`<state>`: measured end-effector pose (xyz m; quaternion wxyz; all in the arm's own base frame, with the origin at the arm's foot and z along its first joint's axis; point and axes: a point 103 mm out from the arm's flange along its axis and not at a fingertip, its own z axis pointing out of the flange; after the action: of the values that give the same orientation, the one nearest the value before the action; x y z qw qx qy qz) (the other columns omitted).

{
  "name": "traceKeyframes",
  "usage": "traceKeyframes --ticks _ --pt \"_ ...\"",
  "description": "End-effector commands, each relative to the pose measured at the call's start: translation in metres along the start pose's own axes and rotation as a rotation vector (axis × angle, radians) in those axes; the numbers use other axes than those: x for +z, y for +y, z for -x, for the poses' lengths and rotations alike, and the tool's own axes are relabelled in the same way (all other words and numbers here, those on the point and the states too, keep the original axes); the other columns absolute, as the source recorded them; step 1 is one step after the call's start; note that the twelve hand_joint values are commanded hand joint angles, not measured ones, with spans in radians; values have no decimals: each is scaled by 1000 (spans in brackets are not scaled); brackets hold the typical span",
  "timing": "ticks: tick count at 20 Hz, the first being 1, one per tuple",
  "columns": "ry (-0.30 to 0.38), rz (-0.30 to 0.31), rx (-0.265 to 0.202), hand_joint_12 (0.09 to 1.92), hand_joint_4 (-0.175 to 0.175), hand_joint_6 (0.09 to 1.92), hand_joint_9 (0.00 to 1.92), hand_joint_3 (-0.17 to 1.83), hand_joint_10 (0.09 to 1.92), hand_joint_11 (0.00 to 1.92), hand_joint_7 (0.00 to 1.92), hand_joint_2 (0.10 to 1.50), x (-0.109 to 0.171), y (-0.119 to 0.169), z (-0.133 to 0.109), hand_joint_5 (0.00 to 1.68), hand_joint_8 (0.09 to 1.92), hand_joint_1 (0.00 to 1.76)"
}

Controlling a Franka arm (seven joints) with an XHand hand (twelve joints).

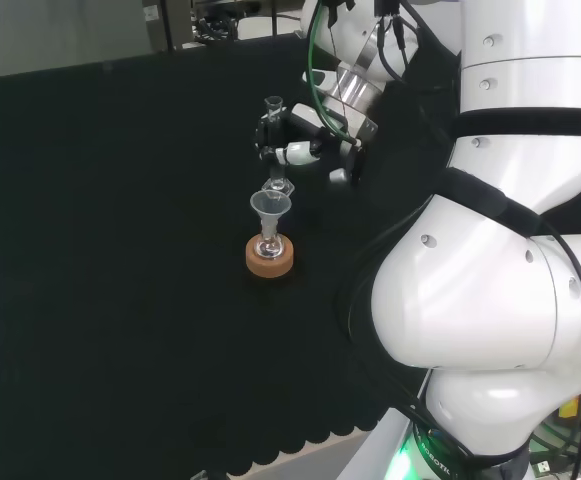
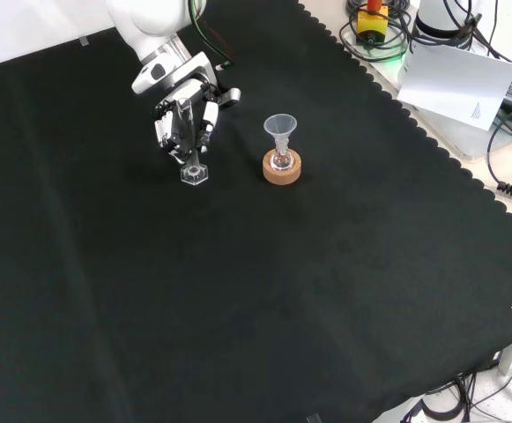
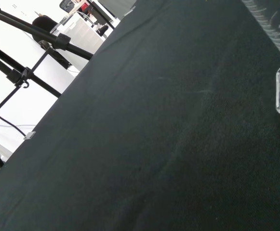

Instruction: Put the graduated cylinder back on the table.

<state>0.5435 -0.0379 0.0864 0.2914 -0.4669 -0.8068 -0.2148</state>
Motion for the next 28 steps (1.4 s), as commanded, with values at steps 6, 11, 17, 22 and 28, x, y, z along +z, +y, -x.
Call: traceKeyframes --ticks 6,11,17,22,28 --pt "-21 -34 -20 1046 -7 778 1064 -173 225 844 751 1153 -1 0 -2 765 594 1121" --pt "-29 -55 -7 1117 -16 752 998 -175 222 738 688 1114 -4 2 -4 702 588 1085" --pt "-34 -60 21 1249 -43 644 758 -175 405 508 502 1064 -11 5 -5 491 649 1014" --pt "-54 -41 46 1306 -64 428 569 -175 566 380 357 1037 -24 3 -7 367 680 977" --pt "-115 -6 99 1347 -70 272 450 -175 636 275 260 1007 -52 -7 -15 352 691 940"
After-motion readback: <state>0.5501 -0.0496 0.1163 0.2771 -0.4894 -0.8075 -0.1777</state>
